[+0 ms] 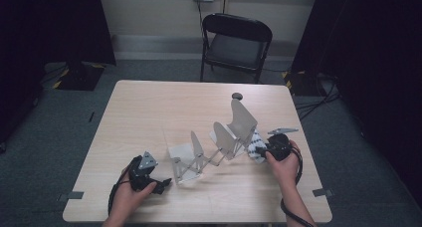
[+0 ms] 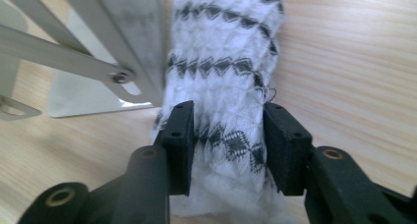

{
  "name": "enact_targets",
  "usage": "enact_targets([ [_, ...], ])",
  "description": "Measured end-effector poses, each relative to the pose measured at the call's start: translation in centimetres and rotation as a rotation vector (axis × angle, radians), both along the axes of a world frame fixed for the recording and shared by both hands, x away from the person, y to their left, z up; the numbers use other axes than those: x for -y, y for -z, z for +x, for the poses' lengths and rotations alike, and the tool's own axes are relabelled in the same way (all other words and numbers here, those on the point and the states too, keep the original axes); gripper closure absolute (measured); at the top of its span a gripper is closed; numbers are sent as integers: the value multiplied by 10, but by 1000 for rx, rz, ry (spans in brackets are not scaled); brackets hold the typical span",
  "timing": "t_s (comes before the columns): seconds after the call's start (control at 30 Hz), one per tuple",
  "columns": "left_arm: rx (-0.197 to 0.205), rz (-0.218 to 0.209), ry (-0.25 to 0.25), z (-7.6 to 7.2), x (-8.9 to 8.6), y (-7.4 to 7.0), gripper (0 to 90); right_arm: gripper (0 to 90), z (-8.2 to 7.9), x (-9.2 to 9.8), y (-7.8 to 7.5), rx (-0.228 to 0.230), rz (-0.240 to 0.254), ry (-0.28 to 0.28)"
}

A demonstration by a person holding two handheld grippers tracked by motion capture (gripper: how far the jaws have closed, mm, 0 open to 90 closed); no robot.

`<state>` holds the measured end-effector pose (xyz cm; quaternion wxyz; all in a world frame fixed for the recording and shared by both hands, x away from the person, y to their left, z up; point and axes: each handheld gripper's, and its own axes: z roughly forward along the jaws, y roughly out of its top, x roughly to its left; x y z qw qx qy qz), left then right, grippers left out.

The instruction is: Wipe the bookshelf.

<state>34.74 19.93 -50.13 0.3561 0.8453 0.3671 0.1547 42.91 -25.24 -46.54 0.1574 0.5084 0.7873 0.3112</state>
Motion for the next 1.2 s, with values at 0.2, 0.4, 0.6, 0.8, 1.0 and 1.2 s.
enact_targets([
  [0.2, 0, 0, 0, 0, 0, 0, 15, 523, -2, 8, -5, 28, -25, 26],
  [0.4, -1, -1, -1, 0, 0, 0, 15, 581, 3, 3, 3, 9, -29, 9],
  [0.6, 0, 2, 1, 0, 0, 0, 15, 788, 2, 0, 10, -3, -37, 2],
  [0.8, 0, 2, 2, 0, 0, 0, 15, 800, -2, 2, 0, 4, -22, 10],
  [1.0, 0, 3, 1, 0, 0, 0, 15, 800, -7, 9, -22, 34, 11, 20],
  [1.2, 0, 0, -1, 0, 0, 0, 15, 800, -11, 14, -45, 56, 21, 12],
])
